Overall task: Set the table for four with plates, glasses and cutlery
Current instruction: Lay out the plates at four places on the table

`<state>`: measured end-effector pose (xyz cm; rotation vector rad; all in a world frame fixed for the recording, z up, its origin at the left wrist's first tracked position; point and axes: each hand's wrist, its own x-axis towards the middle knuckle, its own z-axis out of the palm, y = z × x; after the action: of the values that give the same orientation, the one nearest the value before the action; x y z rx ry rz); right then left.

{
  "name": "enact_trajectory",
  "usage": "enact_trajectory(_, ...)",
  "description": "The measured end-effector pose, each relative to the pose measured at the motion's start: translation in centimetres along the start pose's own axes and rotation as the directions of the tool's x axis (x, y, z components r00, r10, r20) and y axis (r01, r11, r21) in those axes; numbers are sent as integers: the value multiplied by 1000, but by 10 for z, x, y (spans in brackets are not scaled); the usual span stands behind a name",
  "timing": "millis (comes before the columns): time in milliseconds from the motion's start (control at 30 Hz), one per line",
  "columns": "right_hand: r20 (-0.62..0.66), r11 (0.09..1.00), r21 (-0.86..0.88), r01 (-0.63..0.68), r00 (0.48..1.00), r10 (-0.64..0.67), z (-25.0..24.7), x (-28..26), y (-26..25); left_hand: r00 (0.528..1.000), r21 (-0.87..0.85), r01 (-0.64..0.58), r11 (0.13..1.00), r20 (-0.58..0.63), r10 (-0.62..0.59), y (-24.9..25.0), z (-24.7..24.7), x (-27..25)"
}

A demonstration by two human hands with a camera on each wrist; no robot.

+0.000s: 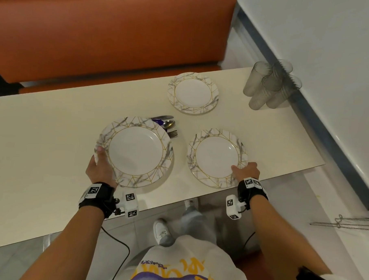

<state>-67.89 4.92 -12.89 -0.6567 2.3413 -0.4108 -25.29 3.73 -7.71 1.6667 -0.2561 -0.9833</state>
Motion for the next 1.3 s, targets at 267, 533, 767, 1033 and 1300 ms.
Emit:
enact_trajectory(267, -76, 997, -79, -9, 997, 3, 3, -12, -3, 999, -20, 31, 999, 34, -30, 4, 3, -5)
enact_trajectory(533, -20, 860, 49, 508, 861, -508, 9, -41, -79, 989, 52, 86, 995, 113, -91, 13, 8, -16)
enact_trajectory(767, 410, 688, -11, 726, 631, -659, 58, -75, -171, 959, 99, 256, 962, 100, -265, 28, 17, -18)
enact_trajectory(1033, 423, 639, 16, 769, 573, -702, 108, -57, -273, 973, 18, 209, 978, -103, -206, 56, -4, 19)
enact_trajectory(1300, 392, 800, 131, 585, 711, -584, 181, -16, -377, 909, -92, 89, 992, -400, -119, 77, -53, 41)
